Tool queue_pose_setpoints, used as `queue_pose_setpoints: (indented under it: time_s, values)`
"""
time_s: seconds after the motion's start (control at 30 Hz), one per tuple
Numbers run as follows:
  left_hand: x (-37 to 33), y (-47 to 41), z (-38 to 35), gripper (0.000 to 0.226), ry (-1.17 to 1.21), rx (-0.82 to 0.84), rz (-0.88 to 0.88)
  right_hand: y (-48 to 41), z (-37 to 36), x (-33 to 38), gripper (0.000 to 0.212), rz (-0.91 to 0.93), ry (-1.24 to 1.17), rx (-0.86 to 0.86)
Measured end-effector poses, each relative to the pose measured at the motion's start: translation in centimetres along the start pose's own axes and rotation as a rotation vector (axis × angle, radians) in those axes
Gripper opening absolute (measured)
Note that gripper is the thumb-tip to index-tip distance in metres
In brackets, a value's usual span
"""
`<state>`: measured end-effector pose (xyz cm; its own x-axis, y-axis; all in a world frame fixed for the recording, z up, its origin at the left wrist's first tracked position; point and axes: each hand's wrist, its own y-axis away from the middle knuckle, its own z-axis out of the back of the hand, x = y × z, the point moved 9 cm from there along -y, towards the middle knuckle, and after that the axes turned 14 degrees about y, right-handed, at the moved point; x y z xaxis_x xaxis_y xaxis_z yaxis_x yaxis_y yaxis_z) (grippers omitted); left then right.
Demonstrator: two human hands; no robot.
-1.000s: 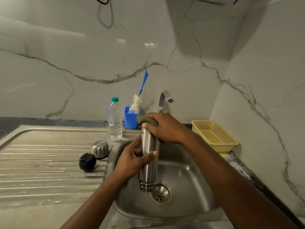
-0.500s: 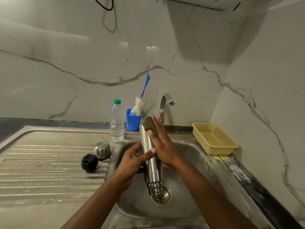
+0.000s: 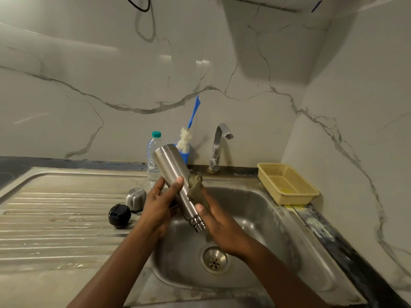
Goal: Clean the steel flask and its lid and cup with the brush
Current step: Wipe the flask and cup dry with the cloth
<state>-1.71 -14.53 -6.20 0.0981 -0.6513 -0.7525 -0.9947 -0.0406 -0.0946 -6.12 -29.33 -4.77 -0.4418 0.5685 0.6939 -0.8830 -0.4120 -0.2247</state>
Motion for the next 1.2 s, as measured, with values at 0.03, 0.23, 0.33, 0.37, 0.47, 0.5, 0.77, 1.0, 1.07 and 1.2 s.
queue_pose_setpoints:
  time_s: [0.03,0.23,0.33,0.37,0.47,0.5,0.77,1.0,1.07,1.2]
  values:
    - [-0.1,-0.1,0.2,0.055,0.027,-0.012,-0.005,0.4,-0.1,-0.3,0.054,-0.016,0.022,0.004]
    - [-0.3,-0.3,0.3,0.056,0.164,-0.041,-0.006,1.7,0.8,-1.6,0.026,-0.21,-0.146,-0.078]
    - [0.5,0.1,-0.2,0.054,0.228,-0.04,0.018,1.0,2.0,-1.8,0.037,-0.297,-0.186,-0.115]
    - [0.8,0.2,-0.3,0.055,0.233,-0.043,0.023,0.7,2.2,-1.7,0.04,-0.296,-0.154,-0.121]
    - [1.0,0.2,0.0,0.057,0.25,-0.08,0.017,0.1,1.3,-0.5,0.045,-0.19,0.047,-0.104]
    - [1.0,0.1,0.4,0.058,0.259,-0.1,0.014,0.1,0.7,0.1,0.051,-0.131,0.137,-0.096]
    - [1.0,0.1,0.8,0.062,0.321,-0.135,0.055,1.8,-0.3,0.1,0.058,-0.007,0.216,-0.121]
    - [1.9,0.6,-1.1,0.056,0.304,-0.017,0.102,0.9,2.9,-1.9,0.033,-0.307,-0.224,-0.165]
    - [1.7,0.5,-1.3,0.057,0.31,0.004,0.085,0.6,3.3,-1.2,0.029,-0.273,-0.156,-0.135]
    - [1.6,0.5,-0.8,0.055,0.312,-0.042,0.065,0.5,1.9,0.6,0.037,-0.105,0.08,-0.074]
